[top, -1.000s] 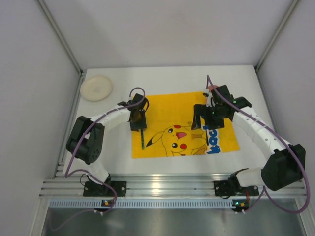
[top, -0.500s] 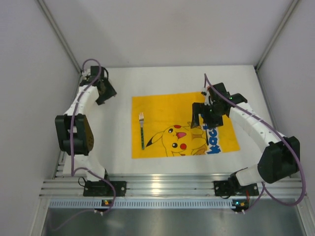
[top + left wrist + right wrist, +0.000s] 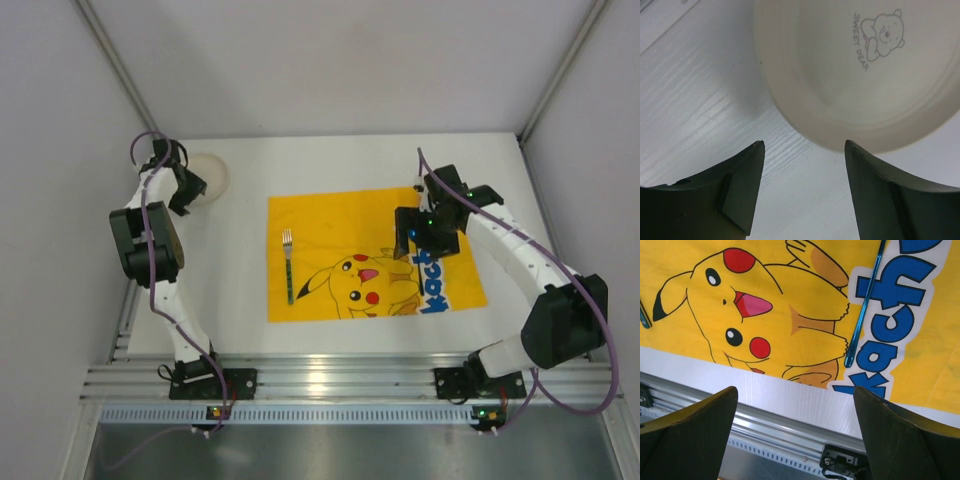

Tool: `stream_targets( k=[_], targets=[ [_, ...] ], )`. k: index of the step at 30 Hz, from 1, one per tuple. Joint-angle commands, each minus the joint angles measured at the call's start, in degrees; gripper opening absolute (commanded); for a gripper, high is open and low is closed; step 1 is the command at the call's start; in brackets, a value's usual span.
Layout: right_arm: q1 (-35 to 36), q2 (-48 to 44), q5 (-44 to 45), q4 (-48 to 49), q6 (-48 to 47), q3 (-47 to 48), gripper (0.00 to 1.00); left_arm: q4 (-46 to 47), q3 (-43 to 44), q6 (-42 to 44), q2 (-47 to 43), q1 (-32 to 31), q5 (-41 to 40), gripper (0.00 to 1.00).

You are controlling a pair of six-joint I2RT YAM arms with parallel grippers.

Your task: Set the dinner table for one person

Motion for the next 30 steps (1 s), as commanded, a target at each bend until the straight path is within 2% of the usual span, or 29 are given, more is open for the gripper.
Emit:
stream_targets(
  k=[1,7,13,22,30],
  targets=[
    [-1.96,-0.23,1.69,-1.36,-0.07,1.79,1.0,6.04,3.2,-2.77,-0.14,0.56,-2.7,0.7],
    [-3.37,1.52,1.43,-1.62,-0.77,2.66,1.0,4.2,8.55,-5.59,4.86,0.48,-3.76,0.68],
    [-4.25,3.54,1.17,-1.8,-1.83,3.98,1.0,2.45,7.6,-9.55,7.07,0.57,-3.41,0.64],
    [-4.96,4.69,0.99,-2.15,-3.32,4.43,1.0,5.07,3.03,-7.71,1.45,0.48,-1.75,0.63],
    [-4.96,5.66,-0.59,-1.45,-3.41,4.16,1.0,4.9,6.28,-4.54,-4.44,0.56,-3.67,0.63]
  ],
)
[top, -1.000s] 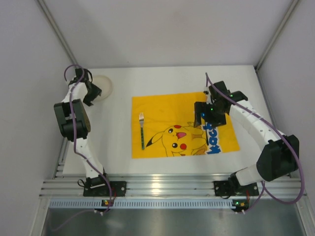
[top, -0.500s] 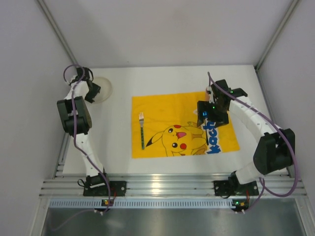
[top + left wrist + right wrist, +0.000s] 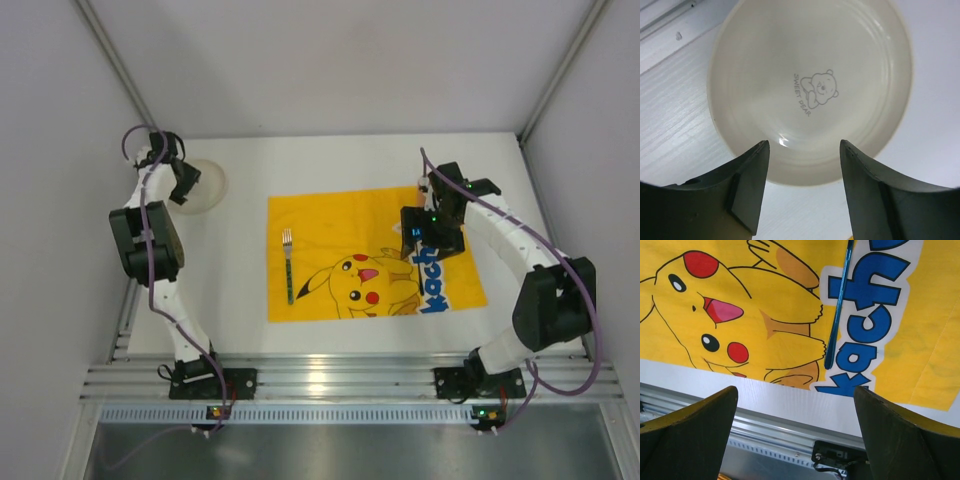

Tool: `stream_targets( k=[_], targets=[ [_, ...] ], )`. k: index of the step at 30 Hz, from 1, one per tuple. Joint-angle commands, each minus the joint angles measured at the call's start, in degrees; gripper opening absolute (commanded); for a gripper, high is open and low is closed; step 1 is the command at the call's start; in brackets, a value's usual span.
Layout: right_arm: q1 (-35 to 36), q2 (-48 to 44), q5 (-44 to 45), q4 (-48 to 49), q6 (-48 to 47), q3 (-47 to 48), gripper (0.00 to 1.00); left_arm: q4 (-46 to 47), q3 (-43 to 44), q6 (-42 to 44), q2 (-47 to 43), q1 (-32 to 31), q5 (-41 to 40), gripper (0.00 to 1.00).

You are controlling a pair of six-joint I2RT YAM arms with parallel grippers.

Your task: Set the dinner table for one person

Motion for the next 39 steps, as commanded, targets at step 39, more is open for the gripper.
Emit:
stream_targets(
  k=[39],
  targets=[
    [-0.87,2.59,-0.59,0.85,-0.77,1.49,1.0,9.82,-10.65,-3.78,-0.79,4.19,1.67,0.48]
  ],
)
